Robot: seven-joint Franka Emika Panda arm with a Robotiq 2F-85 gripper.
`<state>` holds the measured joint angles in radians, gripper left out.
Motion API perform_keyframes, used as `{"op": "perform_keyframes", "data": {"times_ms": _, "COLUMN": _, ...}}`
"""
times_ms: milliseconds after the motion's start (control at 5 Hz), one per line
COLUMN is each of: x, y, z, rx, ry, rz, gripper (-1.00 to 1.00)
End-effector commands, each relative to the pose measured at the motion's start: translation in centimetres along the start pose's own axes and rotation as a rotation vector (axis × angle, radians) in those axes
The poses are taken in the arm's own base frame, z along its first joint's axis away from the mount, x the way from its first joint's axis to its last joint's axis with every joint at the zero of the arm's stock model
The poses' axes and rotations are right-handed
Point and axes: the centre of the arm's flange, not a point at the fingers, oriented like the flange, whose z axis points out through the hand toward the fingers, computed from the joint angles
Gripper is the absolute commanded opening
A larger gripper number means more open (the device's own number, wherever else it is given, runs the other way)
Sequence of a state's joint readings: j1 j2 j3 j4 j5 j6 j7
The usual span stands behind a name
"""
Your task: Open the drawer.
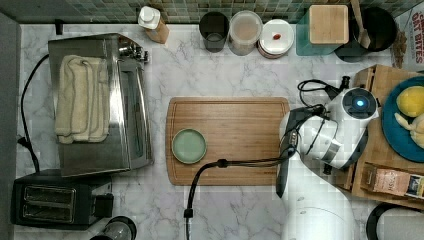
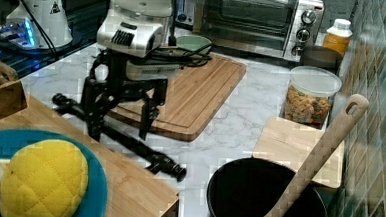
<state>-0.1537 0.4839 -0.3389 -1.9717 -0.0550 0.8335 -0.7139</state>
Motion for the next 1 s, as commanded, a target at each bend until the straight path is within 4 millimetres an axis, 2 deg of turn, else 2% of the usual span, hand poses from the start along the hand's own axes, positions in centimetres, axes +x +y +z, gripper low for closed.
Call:
{"op": "perform_keyframes", "data": {"times_ms": 200, "x": -7.0, "y": -24.9, "z": -8.4, "rx": 0.146, "ry": 0.116, "rz": -0.290, "gripper": 1.00}}
{"op": "perform_keyframes", "data": {"times_ms": 400, "x": -7.5, "y": -25.4, "z": -9.7, "rx": 0.145, "ry": 0.100, "rz": -0.284, "gripper": 1.00}}
{"op": "perform_keyframes", "data": {"times_ms": 1000, "x": -6.4, "y": -27.0, "z": -12.0, "rx": 0.175, "ry": 0.109, "rz": -0.164, "gripper": 1.00}}
